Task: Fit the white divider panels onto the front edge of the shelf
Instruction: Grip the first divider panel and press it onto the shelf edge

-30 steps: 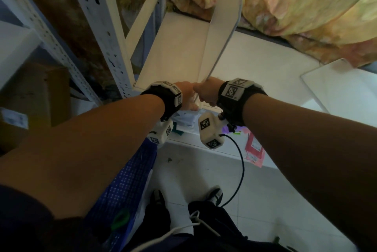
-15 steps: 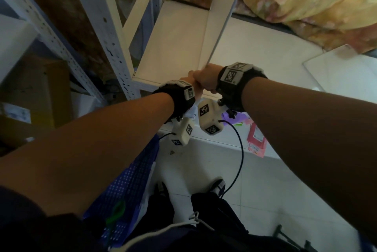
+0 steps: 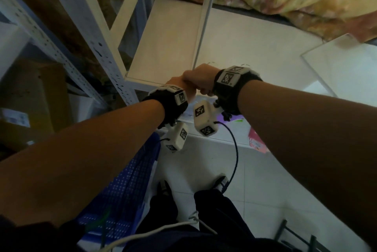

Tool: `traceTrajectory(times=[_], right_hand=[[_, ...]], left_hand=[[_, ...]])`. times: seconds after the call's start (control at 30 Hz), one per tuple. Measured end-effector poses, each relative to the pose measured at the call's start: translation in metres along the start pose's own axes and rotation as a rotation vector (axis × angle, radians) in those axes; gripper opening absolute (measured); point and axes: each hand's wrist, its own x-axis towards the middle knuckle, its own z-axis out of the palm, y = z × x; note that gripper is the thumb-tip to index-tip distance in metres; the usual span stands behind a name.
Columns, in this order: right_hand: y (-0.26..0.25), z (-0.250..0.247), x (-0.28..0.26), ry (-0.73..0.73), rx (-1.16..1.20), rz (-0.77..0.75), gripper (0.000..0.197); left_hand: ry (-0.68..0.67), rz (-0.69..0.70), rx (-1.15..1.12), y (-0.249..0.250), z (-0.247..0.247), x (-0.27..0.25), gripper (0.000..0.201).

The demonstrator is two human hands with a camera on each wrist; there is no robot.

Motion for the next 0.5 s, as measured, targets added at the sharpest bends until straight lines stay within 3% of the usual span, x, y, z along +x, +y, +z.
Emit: traceTrajectory(times=[0.07,0.13,0.27,0.37,0.5], right_hand=[[0.017,-0.008,-0.003,-0.135,0.156,0.047,0.019],[0.035,-0.012,-0.005,-0.138,0.018,0.080,0.012],[0.055,0.007,0.010,0.021,-0.340,0.042,0.025],[0.057,0.024,0.019,0.132,-0.426,-0.018,0.047],[0.046,0.028,0.030,0.234,-0.528,-0.122,0.048]], left_hand=[[0.042,-0.040,-0.118,-0.002,-0.007,-0.003,0.031],[0.080,0.000,-0.134,-0.004,-0.015,-0.002,0.035],[0.166,-0.013,-0.165,-0.005,-0.028,-0.002,0.037],[0.125,-0.061,-0.191,-0.002,-0.032,-0.005,0.040],[0.115,-0.061,-0.175,-0.002,-0.028,-0.002,0.035]])
